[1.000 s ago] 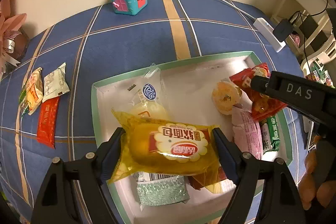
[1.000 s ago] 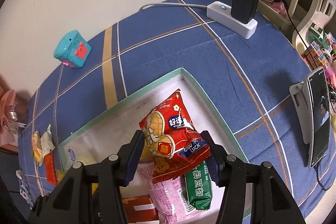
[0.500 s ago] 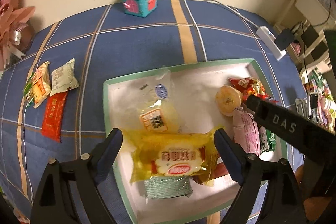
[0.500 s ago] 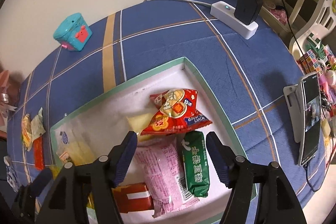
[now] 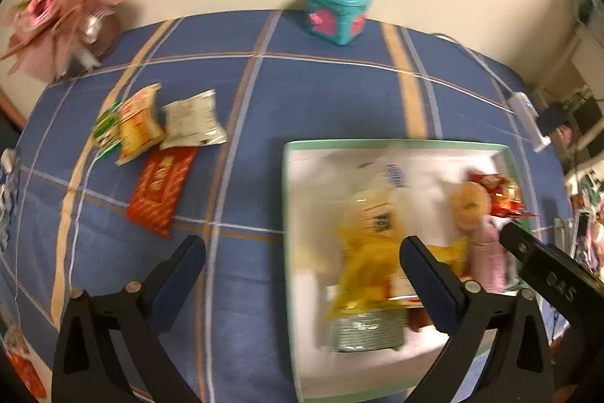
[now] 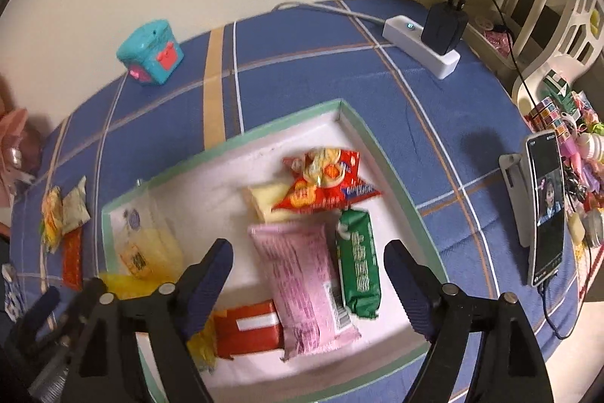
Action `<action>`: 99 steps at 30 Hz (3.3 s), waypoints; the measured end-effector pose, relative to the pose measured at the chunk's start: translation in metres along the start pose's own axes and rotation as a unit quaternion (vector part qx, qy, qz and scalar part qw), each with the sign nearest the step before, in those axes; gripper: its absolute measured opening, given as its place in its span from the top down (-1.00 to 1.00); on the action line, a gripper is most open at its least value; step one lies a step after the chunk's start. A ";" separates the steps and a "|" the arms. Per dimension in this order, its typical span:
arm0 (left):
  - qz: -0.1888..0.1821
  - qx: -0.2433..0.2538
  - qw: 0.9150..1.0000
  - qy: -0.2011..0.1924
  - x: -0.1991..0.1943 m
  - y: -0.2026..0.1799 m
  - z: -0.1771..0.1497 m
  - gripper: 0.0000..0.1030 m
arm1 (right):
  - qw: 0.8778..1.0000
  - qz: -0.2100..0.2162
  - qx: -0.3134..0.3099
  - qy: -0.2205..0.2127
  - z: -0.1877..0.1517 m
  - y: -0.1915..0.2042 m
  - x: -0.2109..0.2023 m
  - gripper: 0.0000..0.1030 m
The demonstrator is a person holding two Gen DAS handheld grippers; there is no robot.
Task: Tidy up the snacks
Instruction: 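Lift both tools out of the tray and move them back toward the snack pile, then lower the left tool to the green cow-print biscuit pack while the right tool approaches the white pack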
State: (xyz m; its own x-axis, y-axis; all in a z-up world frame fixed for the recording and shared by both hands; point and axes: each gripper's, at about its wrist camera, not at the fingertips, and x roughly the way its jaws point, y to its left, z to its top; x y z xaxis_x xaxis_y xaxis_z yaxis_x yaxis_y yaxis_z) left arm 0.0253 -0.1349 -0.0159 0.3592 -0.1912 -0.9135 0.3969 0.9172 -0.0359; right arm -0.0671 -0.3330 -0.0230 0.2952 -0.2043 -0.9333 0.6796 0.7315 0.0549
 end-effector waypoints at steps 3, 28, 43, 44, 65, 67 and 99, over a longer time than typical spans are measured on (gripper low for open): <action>0.012 -0.018 1.000 0.005 0.004 0.015 -0.004 -0.99 | 1.000 -0.001 -0.008 0.003 -0.008 0.005 -0.001 -0.65; 0.042 -0.080 0.996 0.027 -0.006 0.082 -0.023 -1.00 | 0.997 0.012 -0.074 -0.017 -0.067 0.064 -0.040 -1.00; 0.080 -0.188 0.978 0.028 -0.008 0.184 -0.024 -0.99 | 0.991 0.041 -0.124 -0.024 -0.078 0.130 -0.046 -1.00; 0.081 -0.194 0.977 0.028 -0.008 0.189 -0.024 -0.99 | 0.991 0.043 -0.127 -0.024 -0.079 0.134 -0.046 -1.00; 0.089 -0.210 0.973 0.014 -0.002 0.225 -0.020 -0.99 | 0.977 0.104 -0.184 -0.033 -0.083 0.212 -0.029 -1.00; 0.089 -0.208 0.974 0.015 0.000 0.226 -0.018 -0.99 | 0.976 0.109 -0.188 -0.035 -0.082 0.216 -0.029 -1.00; 0.064 -0.220 0.973 -0.018 0.025 0.273 0.043 -0.99 | 0.975 0.131 -0.175 -0.033 -0.026 0.279 0.031 -1.00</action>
State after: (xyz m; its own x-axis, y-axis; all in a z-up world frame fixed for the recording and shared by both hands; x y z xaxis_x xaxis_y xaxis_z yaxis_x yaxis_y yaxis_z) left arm 0.1792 0.0957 -0.0308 0.4144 -0.0700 -0.9074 -0.0508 0.9937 -0.0999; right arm 0.1143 -0.1184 -0.0461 0.4777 -0.0139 -0.8784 0.3076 0.9392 0.1524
